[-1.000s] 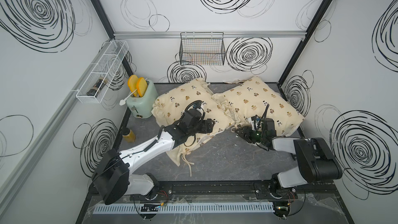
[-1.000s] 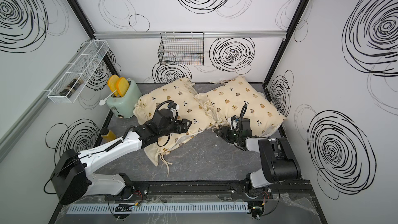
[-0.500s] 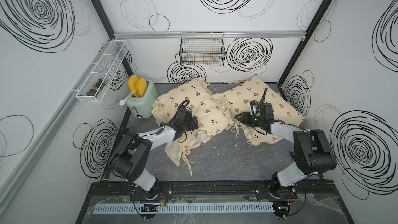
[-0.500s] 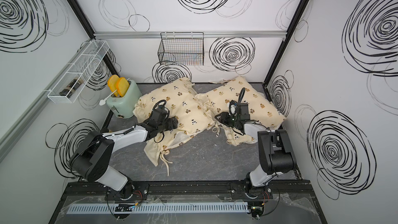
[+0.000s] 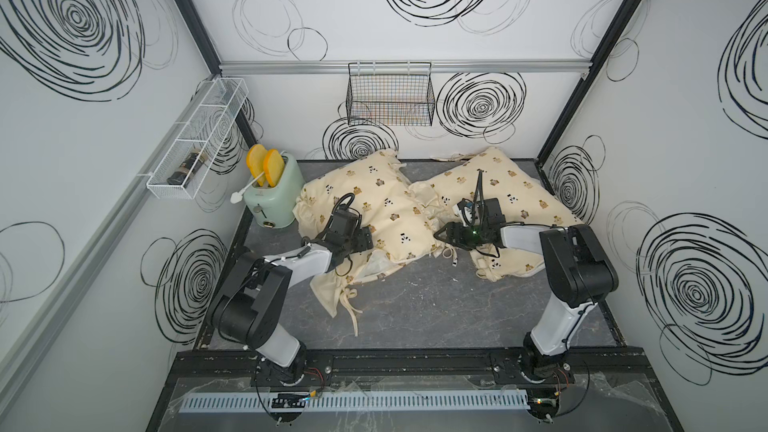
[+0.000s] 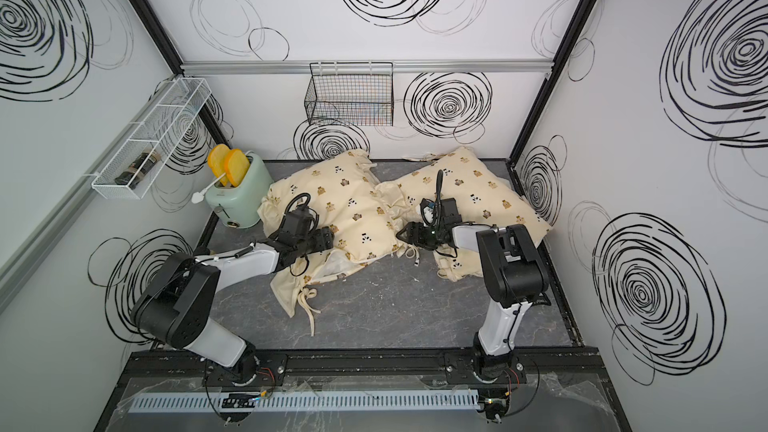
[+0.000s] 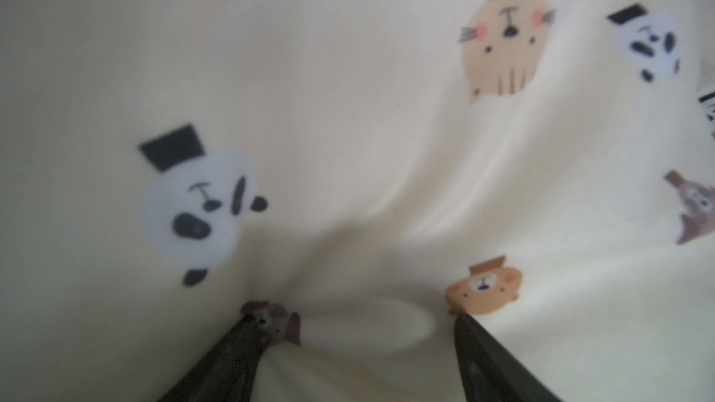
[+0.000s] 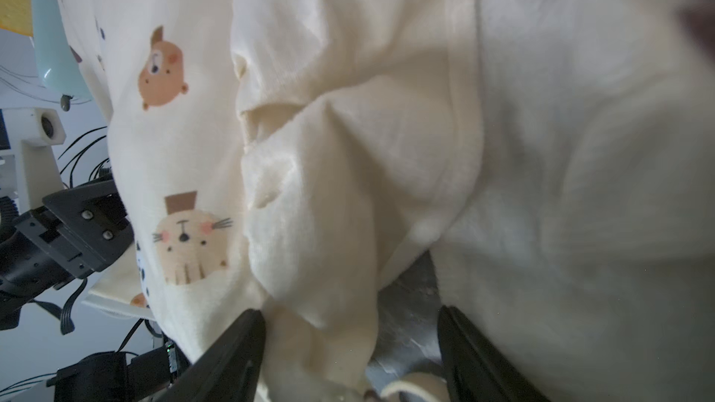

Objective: Zip up pillowcases
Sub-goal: Pick up the pillowcase from the center of the board, then zip the zipper on the pillowcase.

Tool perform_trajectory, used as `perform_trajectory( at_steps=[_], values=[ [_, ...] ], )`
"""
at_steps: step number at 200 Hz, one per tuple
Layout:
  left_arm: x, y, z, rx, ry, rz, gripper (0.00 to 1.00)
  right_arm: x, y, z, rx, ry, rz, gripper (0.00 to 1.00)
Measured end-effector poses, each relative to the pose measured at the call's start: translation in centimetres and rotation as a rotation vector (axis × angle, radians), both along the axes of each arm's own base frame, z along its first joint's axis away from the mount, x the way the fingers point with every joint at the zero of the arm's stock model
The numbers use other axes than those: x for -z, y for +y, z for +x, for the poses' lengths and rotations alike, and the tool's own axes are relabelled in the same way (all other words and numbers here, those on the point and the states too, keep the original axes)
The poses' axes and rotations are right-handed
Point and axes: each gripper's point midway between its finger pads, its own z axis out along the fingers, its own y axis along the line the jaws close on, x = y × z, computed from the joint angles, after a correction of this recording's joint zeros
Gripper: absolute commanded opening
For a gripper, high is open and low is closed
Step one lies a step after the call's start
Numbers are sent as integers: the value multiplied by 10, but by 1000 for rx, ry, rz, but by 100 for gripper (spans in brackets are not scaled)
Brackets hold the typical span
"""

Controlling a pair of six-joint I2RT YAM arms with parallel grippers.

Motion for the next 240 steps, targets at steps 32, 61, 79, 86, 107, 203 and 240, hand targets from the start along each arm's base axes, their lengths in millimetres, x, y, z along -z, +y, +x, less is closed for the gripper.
perform_trajectory(
  at_steps=[32, 61, 79, 86, 107, 203, 240],
  values=[
    [-1, -1, -1, 6, -2, 9, 81, 3, 14, -11, -26, 17, 19, 20],
    [-26, -3, -7, 29, -31, 61, 90, -11, 17, -16, -20, 1, 22, 10],
    [-75, -9, -9, 46, -115, 93, 96, -37, 17, -18, -2, -35, 44, 7],
    [-101, -15, -11, 54, -163, 91, 98, -51, 17, -18, 3, -57, 59, 5],
    [-182, -47, -36, 121, -322, -1, 98, -84, 20, -21, 23, -97, 103, 0],
    [-72, -163, -187, 274, 74, -665, 51, -90, 34, -82, 52, 82, 231, 0],
    [-80, -177, -191, 211, 65, -849, 43, -84, 38, -104, 30, 122, 261, 0]
  ],
)
